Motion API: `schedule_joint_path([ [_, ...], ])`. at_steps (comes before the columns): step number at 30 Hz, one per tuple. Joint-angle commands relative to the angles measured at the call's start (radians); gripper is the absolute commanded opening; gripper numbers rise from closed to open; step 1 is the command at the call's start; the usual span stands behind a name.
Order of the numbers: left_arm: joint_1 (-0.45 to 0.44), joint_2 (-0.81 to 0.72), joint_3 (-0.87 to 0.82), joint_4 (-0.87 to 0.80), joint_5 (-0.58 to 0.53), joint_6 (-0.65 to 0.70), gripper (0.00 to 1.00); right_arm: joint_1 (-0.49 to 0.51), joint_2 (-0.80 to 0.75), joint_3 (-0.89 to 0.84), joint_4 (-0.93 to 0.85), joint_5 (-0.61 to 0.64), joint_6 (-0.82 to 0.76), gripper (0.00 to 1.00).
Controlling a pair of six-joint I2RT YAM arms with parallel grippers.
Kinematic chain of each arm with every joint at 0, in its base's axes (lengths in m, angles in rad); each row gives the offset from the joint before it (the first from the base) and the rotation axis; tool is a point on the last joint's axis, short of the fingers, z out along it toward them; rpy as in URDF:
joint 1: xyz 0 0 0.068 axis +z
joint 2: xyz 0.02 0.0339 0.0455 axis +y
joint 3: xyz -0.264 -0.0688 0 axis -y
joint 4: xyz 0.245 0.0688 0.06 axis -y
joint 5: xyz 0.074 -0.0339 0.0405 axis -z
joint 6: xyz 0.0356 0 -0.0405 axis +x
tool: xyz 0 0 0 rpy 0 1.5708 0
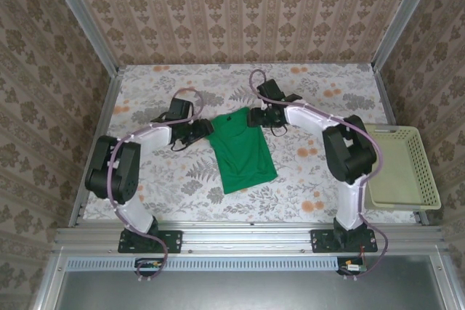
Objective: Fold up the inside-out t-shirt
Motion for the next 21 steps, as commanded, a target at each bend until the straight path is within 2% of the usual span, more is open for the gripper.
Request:
schedule_joint_path([
  [1,-0.024,0.044,0.014,0.105,0.070,-0.049,0.62,-0.012,0.089,0.089,-0.068,-0.024,-0.051,0.68],
  [4,-0.049,0.114,0.065,0.119,0.092,-0.046,0.61,-0.013,0.165,0.141,-0.078,-0.050,-0.051,0.68],
  [8,-0.069,0.208,0.123,0.149,0.120,-0.063,0.52,-0.010,0.222,0.158,-0.053,-0.134,-0.029,0.63],
  [14,-0.083,0.289,0.196,0.143,0.124,-0.041,0.39,0.011,0.265,0.184,-0.047,-0.201,-0.011,0.47],
  [21,-0.071,0.237,0.149,0.195,0.135,-0.030,0.15,0.004,0.204,0.114,-0.001,-0.190,0.018,0.18],
])
